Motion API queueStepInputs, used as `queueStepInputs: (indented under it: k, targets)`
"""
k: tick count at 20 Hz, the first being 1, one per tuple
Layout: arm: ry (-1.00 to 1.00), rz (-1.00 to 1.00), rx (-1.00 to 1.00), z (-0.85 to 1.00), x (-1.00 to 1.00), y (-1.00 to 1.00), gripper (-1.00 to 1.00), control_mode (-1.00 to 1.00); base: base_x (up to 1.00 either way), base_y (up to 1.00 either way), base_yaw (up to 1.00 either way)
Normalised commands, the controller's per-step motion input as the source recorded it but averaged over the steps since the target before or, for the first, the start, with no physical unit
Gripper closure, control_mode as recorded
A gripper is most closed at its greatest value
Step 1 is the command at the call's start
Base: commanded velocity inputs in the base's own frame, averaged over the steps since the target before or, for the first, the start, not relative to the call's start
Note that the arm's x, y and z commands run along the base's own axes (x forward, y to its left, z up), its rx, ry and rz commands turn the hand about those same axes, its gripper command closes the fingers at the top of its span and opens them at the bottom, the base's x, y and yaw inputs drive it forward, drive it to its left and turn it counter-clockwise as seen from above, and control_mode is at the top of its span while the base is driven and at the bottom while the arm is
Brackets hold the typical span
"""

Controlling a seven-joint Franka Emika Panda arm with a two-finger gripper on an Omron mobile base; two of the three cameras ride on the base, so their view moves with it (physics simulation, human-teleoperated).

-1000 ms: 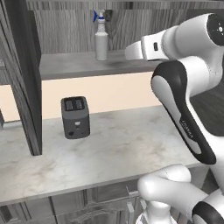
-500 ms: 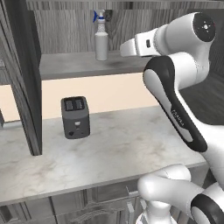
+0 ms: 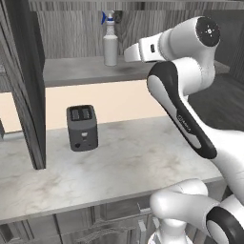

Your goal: Move the cutting board and knife to the sink. Then move spray from the cabinet to the counter.

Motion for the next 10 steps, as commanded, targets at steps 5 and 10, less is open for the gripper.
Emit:
queueStepInputs:
  k: [5,10]
  targets:
    - [0.00,0.00,0.00,0.00,0.33,0.03,-1.00,-1.00,0.00,0.00,0.00]
    - [0.06,0.00,0.00,0.00,0.32,0.00,-1.00,-1.00,0.00,0.00,0.00]
